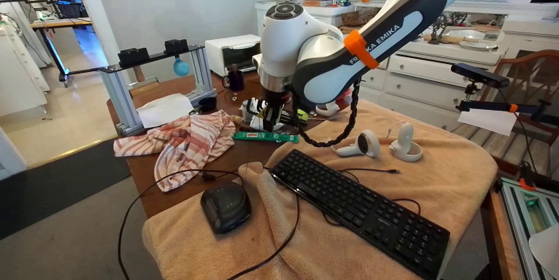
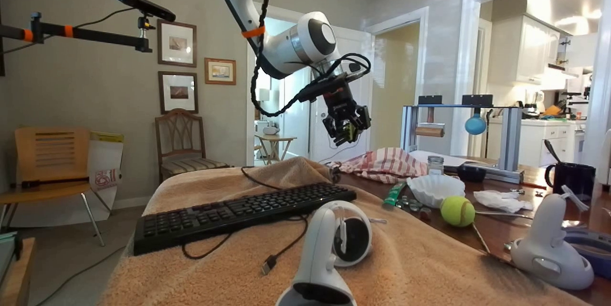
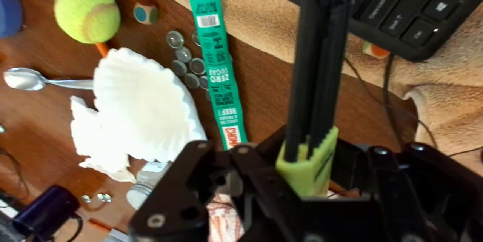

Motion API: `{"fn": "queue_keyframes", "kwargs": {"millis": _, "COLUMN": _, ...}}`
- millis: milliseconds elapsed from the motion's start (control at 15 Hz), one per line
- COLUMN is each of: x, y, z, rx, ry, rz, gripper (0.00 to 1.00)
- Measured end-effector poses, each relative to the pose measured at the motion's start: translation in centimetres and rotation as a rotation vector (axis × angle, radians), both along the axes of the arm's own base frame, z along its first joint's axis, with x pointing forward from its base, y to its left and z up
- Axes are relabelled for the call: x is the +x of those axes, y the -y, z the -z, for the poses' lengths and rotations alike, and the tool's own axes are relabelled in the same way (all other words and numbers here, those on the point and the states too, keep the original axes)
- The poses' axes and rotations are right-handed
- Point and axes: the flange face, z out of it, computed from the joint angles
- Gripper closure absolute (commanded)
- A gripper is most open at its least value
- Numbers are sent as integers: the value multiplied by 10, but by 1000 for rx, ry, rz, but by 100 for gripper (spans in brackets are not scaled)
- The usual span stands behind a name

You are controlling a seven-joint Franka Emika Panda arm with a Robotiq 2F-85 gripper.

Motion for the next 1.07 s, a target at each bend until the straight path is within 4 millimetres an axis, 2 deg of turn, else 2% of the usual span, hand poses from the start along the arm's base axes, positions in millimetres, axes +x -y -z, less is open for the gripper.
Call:
{"fn": "queue_keyframes", "kwargs": {"millis": 267, "x": 8, "y": 2, "z": -9, "rx": -117, "ry": -11, "rz": 160, "gripper": 97}}
{"fn": "queue_keyframes", "kwargs": {"millis": 667, "x": 12, "y": 7, "z": -4, "rx": -111, "ry": -35, "rz": 168, "gripper": 97}}
{"fn": "queue_keyframes", "kwargs": {"millis": 933, "x": 5, "y": 29, "z": 12, "rx": -189, "ry": -185, "rz": 196, "gripper": 97}}
{"fn": "queue_keyframes", "kwargs": {"millis": 1067, "x": 4, "y": 35, "z": 25, "rx": -205, "ry": -246, "rz": 145, "gripper": 97}}
